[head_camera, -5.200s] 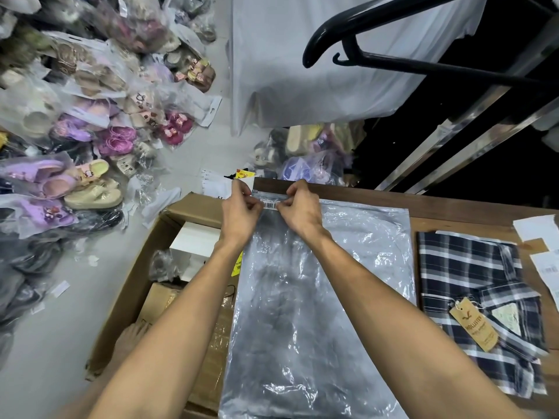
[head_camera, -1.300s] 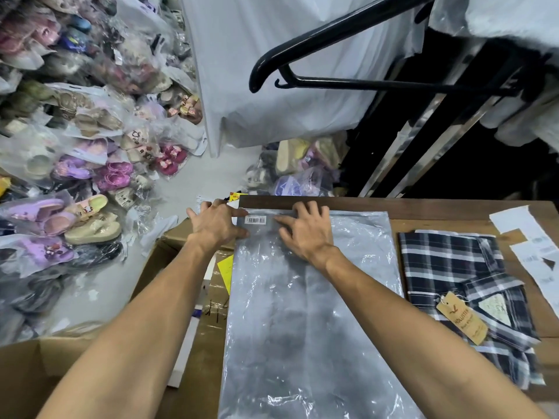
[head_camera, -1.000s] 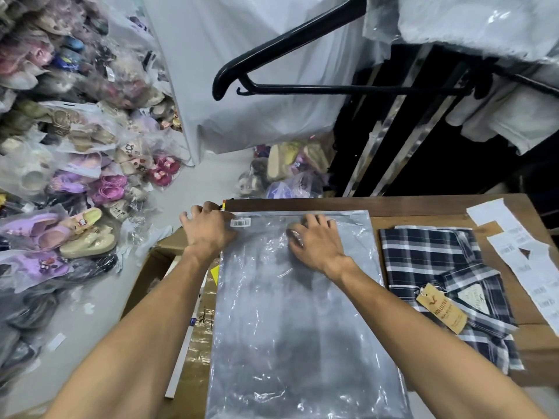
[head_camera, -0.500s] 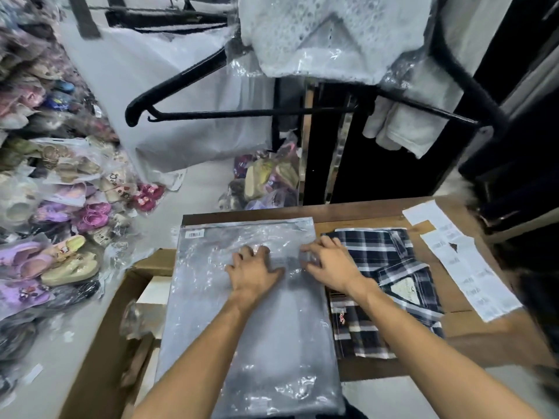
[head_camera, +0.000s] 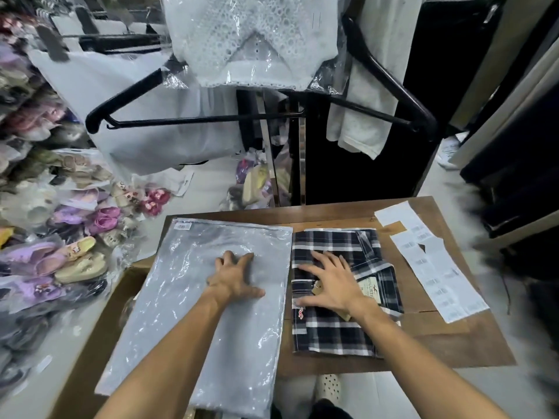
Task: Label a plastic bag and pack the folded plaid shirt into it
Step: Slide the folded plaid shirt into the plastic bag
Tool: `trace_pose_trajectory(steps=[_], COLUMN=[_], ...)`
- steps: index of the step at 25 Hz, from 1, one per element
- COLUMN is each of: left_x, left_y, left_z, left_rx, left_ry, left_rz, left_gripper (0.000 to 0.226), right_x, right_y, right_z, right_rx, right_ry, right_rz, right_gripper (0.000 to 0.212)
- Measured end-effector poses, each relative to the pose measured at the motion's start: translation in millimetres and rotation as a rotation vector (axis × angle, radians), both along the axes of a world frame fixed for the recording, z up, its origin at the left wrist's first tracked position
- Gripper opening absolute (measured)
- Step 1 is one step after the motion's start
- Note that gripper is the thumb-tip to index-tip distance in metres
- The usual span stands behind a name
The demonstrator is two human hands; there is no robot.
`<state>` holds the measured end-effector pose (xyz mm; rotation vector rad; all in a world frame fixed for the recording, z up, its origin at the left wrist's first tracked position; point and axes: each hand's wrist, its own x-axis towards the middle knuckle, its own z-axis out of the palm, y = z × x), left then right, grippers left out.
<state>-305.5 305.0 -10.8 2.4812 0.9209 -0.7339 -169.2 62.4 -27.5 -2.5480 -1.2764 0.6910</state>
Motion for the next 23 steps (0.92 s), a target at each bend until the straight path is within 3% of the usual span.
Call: trace_pose_trajectory(steps=[5, 15, 18, 21, 23], left_x=[-17.0, -34.0, -33.3, -18.1, 2.9], left_y=[6.8, 55.0, 58.2, 56.1, 45.8], left_z=[1.6, 24.1, 24.5, 19.4, 13.8], left_rx=[0.031, 0.165, 0.164, 0.127, 0.163], left_ry=[0.012, 0.157, 0.177, 0.020, -0.117], left_rz=[-0.181, -0.946, -1.082, -0.989, -0.763], left_gripper=[0.112, 0.116, 0.107, 0.073, 0.072], right_x=[-1.2, -7.0, -8.1, -9.5, -9.4], right_y=[-13.0, -17.0, -16.9, -15.9, -14.7], right_z=[-16.6, -19.5, -16.8, -14.3, -13.4], right_rx=[0.098, 0.072, 0.061, 0.035, 0.025], right_ry=[0.020, 0.024, 0.012, 0.025, 0.035], right_rz=[0.012, -0.008, 0.009, 0.013, 0.001], right_gripper=[0.103, 0.100, 0.099, 0.099, 0.099])
